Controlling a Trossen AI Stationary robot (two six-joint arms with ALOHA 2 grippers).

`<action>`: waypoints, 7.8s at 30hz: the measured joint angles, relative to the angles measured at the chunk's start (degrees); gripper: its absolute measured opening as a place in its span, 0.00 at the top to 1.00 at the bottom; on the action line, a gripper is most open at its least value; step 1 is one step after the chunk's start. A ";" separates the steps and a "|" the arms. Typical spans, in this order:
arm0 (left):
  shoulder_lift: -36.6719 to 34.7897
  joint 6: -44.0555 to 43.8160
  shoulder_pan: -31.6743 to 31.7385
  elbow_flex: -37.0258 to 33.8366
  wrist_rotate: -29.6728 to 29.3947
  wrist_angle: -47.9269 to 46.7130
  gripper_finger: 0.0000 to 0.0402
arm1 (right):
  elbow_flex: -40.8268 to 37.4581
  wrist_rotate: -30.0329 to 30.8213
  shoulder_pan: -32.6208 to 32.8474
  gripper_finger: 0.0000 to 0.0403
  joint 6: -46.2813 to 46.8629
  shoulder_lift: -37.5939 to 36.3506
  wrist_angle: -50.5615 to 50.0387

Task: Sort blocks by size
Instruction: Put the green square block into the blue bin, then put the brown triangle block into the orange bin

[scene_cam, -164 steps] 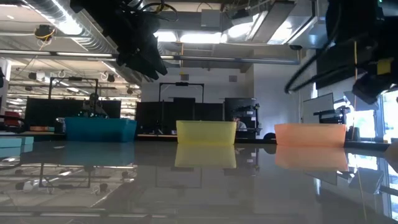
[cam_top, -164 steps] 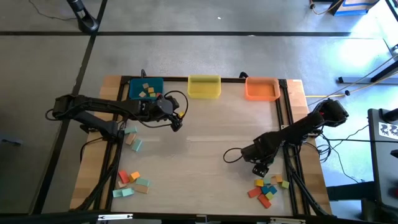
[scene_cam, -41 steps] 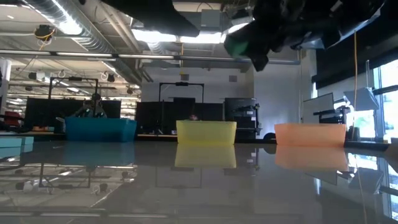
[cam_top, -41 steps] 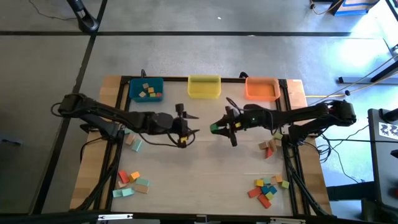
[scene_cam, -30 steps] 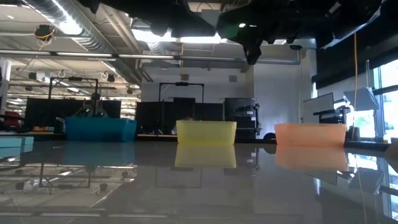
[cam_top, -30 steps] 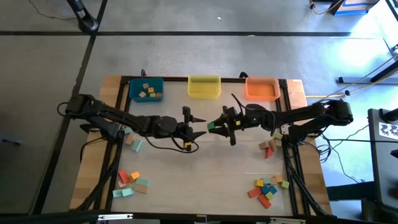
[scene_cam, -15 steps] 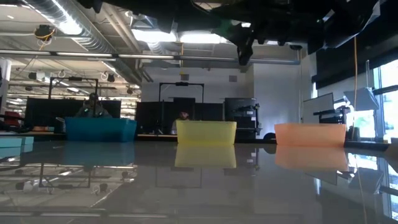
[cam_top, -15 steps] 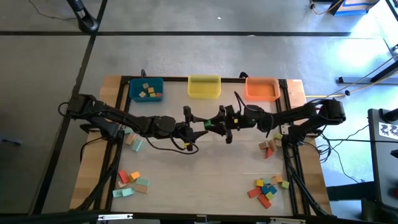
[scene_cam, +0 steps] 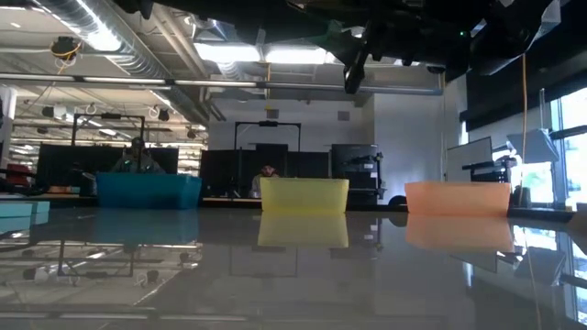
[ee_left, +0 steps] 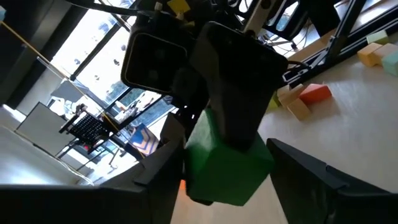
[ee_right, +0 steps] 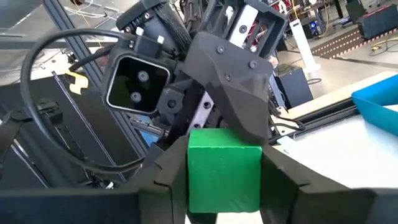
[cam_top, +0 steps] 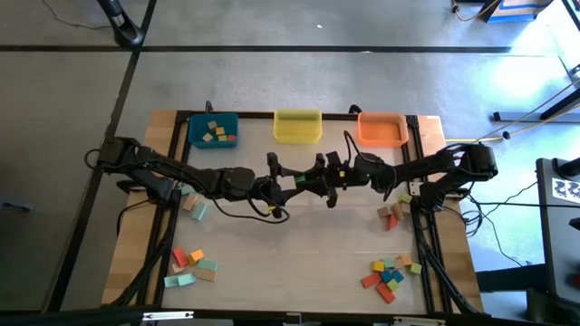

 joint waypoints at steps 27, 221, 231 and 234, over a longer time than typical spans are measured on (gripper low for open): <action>-1.69 -6.78 -1.59 0.00 -6.63 -3.46 0.69 | -0.04 -3.80 -0.10 0.36 -10.54 -13.97 -20.61; -12.02 -50.22 5.53 0.02 -1.11 -43.52 0.49 | 22.27 43.57 -32.93 0.66 -42.06 -4.33 -107.07; -12.02 -50.19 5.49 0.02 -1.09 -43.52 0.49 | 22.25 30.14 -46.76 0.63 -43.52 -4.31 -100.72; -12.01 -50.19 5.49 0.02 -1.10 -43.52 0.49 | 22.23 28.51 -48.31 0.58 -43.20 -4.31 -99.98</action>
